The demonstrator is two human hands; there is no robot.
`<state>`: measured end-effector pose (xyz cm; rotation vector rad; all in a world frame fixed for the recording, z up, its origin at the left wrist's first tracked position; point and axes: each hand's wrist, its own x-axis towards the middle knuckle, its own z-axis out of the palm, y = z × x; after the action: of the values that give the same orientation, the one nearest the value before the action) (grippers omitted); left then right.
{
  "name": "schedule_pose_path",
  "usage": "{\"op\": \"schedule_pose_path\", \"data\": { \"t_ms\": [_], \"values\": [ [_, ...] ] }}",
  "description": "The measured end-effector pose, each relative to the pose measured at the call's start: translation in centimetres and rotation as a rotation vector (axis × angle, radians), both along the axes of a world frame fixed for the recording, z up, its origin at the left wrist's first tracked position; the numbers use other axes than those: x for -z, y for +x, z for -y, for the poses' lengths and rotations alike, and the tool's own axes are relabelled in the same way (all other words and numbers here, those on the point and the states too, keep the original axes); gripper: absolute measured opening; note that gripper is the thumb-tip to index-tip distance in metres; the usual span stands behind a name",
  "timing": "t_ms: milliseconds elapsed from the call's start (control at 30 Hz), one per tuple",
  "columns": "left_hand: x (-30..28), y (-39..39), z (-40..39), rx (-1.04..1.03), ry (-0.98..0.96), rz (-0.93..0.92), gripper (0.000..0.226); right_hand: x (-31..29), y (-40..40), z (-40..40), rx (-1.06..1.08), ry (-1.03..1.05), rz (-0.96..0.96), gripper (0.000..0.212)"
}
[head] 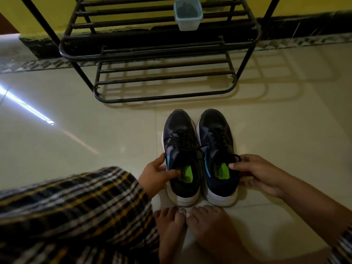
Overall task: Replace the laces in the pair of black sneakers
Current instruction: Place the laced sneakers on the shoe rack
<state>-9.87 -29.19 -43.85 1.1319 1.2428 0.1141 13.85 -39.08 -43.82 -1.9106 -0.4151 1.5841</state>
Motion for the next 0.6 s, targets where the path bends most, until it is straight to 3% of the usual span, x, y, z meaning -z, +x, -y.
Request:
{"op": "schedule_pose_path", "data": {
  "t_ms": [300,500,600],
  "values": [
    [0.2,-0.3,0.1,-0.124,0.005,0.102,0.067,0.0,-0.1,-0.6,-0.079,-0.068,-0.119,0.016],
    [-1.7,-1.7,-1.6,-0.055,0.078,0.193,0.072,-1.9,0.0,-0.7,-0.176,0.021,-0.117,0.069],
    [-2.1,-1.7,-0.7,0.005,0.099,0.156,0.064,-4.6,0.0,-1.2,-0.236,0.092,-0.077,0.073]
  ]
}}
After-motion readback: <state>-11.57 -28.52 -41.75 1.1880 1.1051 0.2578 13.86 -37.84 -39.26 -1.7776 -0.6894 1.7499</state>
